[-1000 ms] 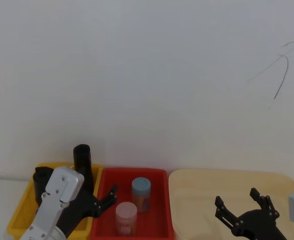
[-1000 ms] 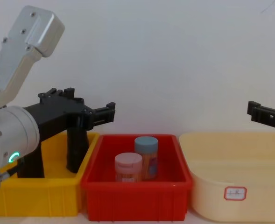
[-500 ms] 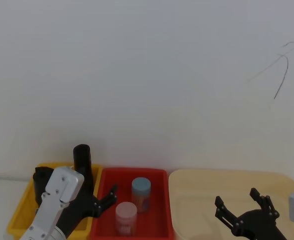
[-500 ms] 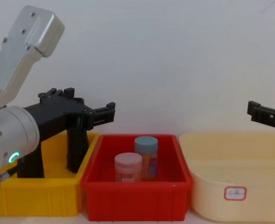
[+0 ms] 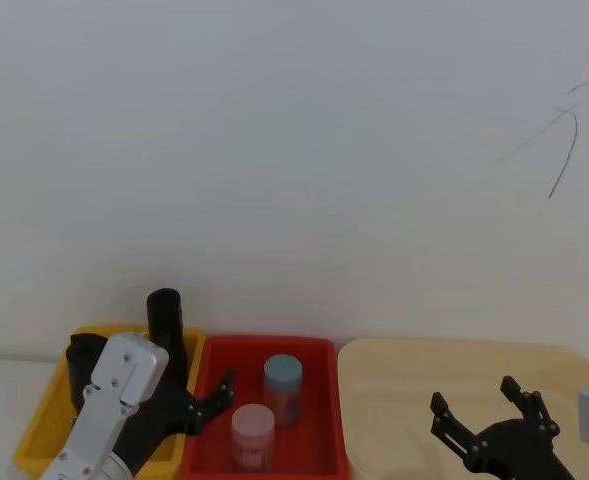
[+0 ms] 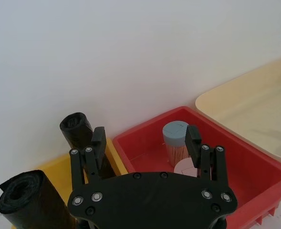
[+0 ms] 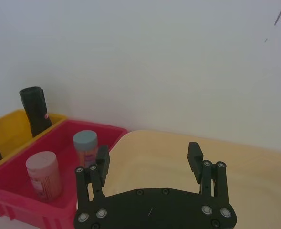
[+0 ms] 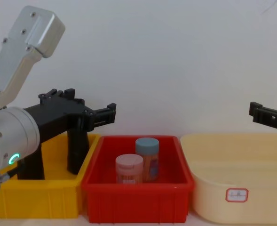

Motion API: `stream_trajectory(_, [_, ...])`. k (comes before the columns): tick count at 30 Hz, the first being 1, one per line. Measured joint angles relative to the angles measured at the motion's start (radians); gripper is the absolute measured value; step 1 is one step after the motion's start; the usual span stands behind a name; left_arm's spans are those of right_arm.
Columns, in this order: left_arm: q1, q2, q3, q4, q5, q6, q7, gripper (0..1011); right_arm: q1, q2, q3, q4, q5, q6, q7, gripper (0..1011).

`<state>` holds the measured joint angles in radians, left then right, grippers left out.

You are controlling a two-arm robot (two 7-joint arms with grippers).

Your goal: Pick up the garbage bag with the one hand and transfer it to the other hand.

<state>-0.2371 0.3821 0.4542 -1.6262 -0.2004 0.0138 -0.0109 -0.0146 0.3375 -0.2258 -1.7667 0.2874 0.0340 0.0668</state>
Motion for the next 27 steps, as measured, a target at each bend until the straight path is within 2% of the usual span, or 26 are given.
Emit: stream_trajectory(27, [0.000,0.000,0.000,0.000,0.000,0.000,0.000,1001,0.000,0.000,0.000,0.000,0.000,0.000,0.000,1001])
